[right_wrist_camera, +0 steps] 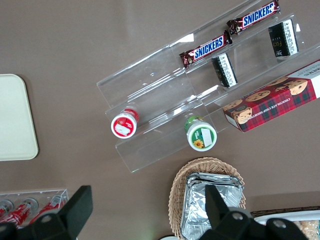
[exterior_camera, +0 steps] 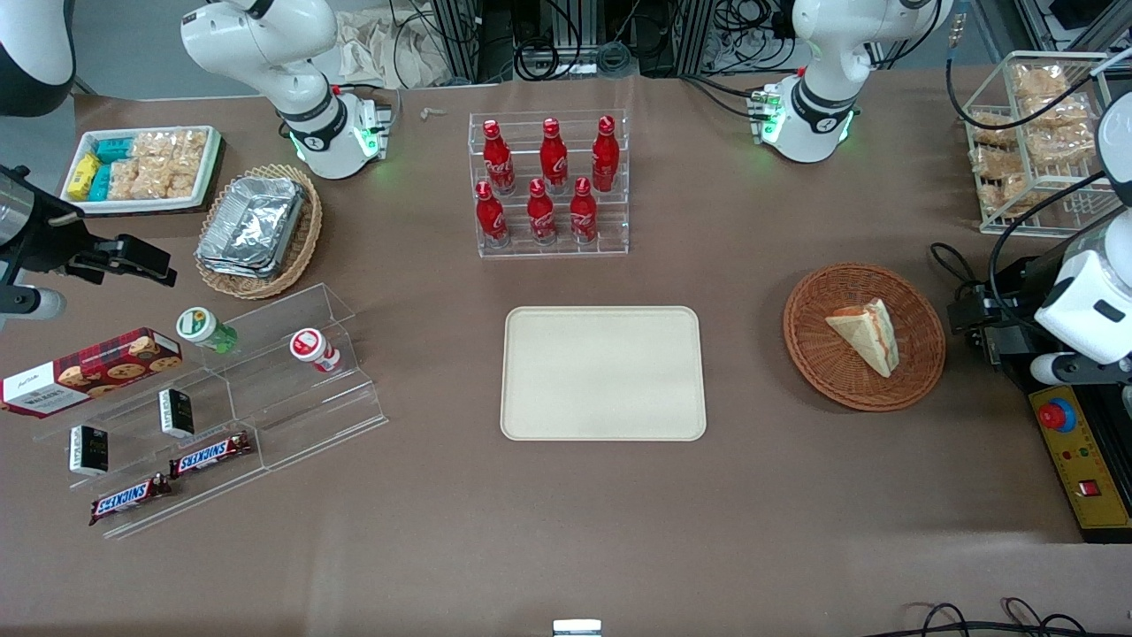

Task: Place sandwich from basket to tray
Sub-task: 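Move the left gripper over the wicker basket above the wrapped sandwich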

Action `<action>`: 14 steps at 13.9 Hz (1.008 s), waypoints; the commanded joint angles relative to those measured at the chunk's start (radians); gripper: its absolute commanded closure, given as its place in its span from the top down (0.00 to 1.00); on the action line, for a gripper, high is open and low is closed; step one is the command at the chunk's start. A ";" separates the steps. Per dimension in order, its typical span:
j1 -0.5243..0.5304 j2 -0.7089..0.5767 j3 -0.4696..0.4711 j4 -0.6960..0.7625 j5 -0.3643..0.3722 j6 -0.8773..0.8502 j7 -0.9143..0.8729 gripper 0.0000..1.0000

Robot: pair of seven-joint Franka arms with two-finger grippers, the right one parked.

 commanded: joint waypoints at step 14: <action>-0.009 -0.010 -0.004 0.008 0.005 -0.090 -0.004 1.00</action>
